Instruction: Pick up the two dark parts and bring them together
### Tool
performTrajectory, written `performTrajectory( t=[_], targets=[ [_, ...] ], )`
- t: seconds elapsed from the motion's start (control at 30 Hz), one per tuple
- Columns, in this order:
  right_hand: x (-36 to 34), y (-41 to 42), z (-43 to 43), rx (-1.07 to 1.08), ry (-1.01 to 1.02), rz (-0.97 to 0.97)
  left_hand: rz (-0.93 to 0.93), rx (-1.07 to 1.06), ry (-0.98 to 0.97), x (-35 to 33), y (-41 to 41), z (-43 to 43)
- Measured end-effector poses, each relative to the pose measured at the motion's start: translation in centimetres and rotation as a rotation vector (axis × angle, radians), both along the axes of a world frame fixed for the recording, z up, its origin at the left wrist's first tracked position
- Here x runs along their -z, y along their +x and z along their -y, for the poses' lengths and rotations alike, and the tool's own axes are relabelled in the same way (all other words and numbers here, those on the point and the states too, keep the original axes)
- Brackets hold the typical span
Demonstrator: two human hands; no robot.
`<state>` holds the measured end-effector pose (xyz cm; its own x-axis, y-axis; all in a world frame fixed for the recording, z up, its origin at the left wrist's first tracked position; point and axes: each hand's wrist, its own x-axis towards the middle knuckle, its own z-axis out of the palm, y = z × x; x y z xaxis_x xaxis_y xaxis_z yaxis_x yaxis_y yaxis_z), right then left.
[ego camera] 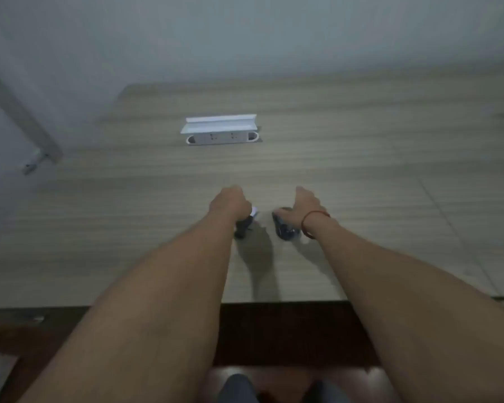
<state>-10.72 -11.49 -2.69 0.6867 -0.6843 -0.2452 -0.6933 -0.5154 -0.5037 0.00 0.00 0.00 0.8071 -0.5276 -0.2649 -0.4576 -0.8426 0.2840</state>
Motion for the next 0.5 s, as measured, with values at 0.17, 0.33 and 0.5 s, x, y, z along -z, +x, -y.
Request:
performTrajectory(
  t=[0.17, 0.33, 0.5],
  targets=[
    [6.0, -1.3, -0.9, 0.075, 0.064, -0.013, -0.002, -0.118, -0.053, 6.2, -0.7, -0.1],
    [10.3, -0.3, -1.1, 0.135, -0.164, 0.154, 0.152, -0.203, -0.139, 10.8, -0.1, -0.4],
    [13.2, -0.4, -1.3, 0.178, -0.245, 0.378, 0.389, -0.237, -0.353, 15.0, -1.3, -1.4]
  ],
)
